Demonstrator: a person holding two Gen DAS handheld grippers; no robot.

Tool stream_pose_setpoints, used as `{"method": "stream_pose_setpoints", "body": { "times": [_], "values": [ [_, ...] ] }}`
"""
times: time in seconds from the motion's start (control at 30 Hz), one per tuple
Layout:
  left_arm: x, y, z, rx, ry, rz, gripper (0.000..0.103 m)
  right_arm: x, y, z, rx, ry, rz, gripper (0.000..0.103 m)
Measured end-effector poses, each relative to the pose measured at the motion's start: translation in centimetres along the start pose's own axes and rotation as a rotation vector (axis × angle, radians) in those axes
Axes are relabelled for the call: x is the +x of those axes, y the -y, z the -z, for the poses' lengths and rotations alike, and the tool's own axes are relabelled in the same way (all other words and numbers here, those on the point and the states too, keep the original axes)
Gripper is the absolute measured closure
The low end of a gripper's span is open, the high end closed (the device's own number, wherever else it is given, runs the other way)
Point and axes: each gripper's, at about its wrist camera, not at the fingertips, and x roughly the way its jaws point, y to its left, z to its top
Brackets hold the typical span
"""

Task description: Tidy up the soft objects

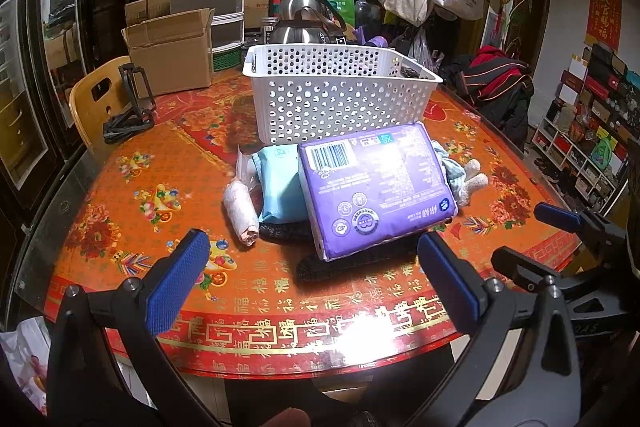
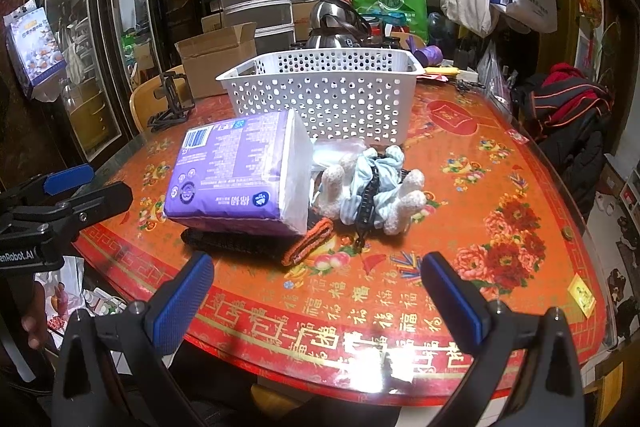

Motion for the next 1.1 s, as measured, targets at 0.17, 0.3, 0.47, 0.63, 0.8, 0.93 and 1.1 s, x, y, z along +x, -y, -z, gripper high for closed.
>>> {"method": "stream_pose_setpoints", "body": {
  "times": [0.17,0.3,0.47,0.63,0.8,0.93,1.1],
  "values": [
    [-0.06,-0.05,0.03,0.0,0.0,-0.001,0.0,0.09,-0.02,0.04,0.0,-0.002,0.001,0.0],
    [-0.07,-0.06,0.02,-0.002,-0.001,0.001,0.0,0.1,-0.02,0.04,0.001,-0.002,0.001,0.0],
    [-0.09,-0.03,0.04,-0.002,0.0,0.0,0.0,0.11,-0.03,0.06,0.0,-0.002,0.002,0.0],
    [-0.04,-0.04,0.08,0.0,-0.002,0.001,0.0,0.14,-0.04,0.03,0.002,-0.003,0.002,0.0],
    [-0.06,-0.01,0.14,0.0,-0.001,0.0,0.0,0.23,-0.03,0.08,0.0,-0.005,0.002,0.0],
    [-0.03,-0.03,0.1,0.0,-0.002,0.001,0.0,0.32,0.0,0.16,0.001,-0.007,0.003,0.0],
    [0.07,-0.17,0.29,-0.005,0.002,0.009,0.0,0.44,-0.05,0.18,0.001,-0.01,0.004,0.0]
  ]
}}
